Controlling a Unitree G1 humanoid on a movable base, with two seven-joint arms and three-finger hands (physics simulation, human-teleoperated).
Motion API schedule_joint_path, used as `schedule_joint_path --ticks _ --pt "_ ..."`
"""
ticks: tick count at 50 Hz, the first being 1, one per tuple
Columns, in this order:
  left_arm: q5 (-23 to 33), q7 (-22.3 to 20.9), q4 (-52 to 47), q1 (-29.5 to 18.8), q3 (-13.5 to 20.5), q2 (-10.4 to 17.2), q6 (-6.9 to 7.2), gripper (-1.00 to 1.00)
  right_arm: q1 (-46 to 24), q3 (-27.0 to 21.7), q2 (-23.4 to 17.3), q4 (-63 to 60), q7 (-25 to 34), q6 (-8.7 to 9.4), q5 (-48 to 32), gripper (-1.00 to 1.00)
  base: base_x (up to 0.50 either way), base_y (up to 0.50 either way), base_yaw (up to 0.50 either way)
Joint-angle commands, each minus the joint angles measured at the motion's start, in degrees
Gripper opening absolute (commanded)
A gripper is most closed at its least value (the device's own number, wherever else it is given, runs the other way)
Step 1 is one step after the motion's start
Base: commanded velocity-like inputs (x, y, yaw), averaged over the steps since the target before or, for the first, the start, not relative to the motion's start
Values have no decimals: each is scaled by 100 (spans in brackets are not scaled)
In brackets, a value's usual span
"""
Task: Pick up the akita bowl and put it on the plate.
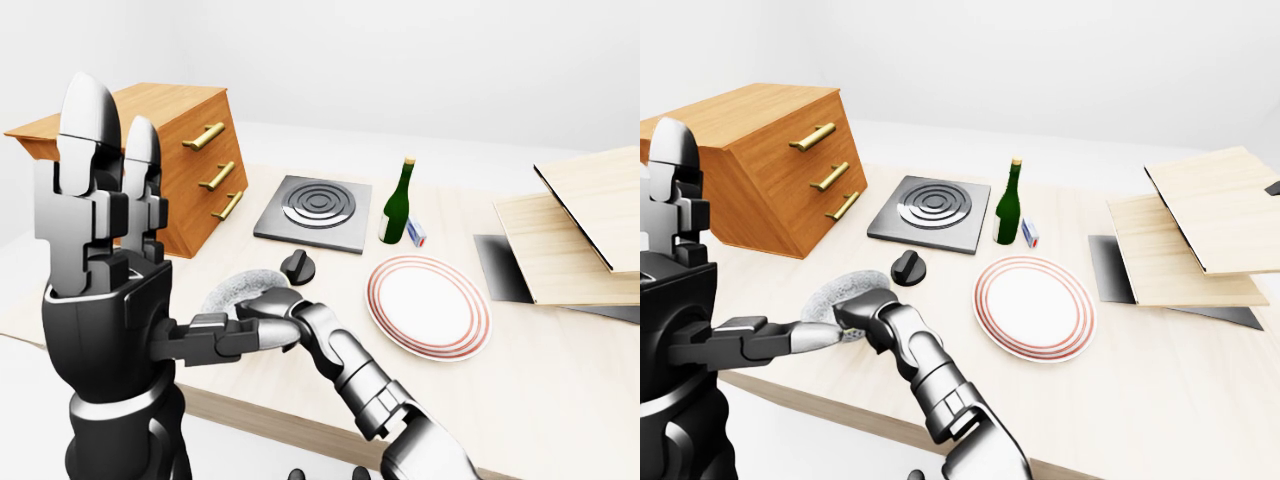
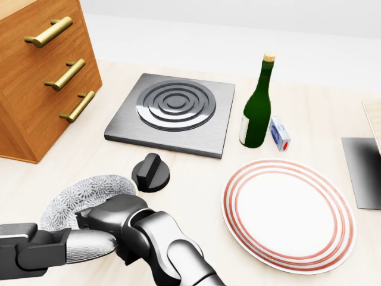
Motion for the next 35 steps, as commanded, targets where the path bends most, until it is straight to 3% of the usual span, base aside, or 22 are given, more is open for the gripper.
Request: schedule_joint_path --ticks 1,8,17,27,35 --pt "2 22 125 24 -51 -16 0 94 579 211 -20 -947 467 0 -178 -100 0 0 0" --pt "-24 30 198 66 -48 -28 0 94 545 85 -66 -1807 1164 0 138 -100 0 0 0" --pt "-22 60 310 51 -76 -25 0 94 864 28 -386 -3916 1174 0 1032 -100 0 0 0" --pt "-8 62 283 18 -75 -23 0 95 1259 -22 -851 -5384 1174 0 1947 -100 0 0 0" --pt "13 58 205 -2 -83 -19 0 94 1203 -296 -1295 -5069 1174 0 2279 -100 0 0 0"
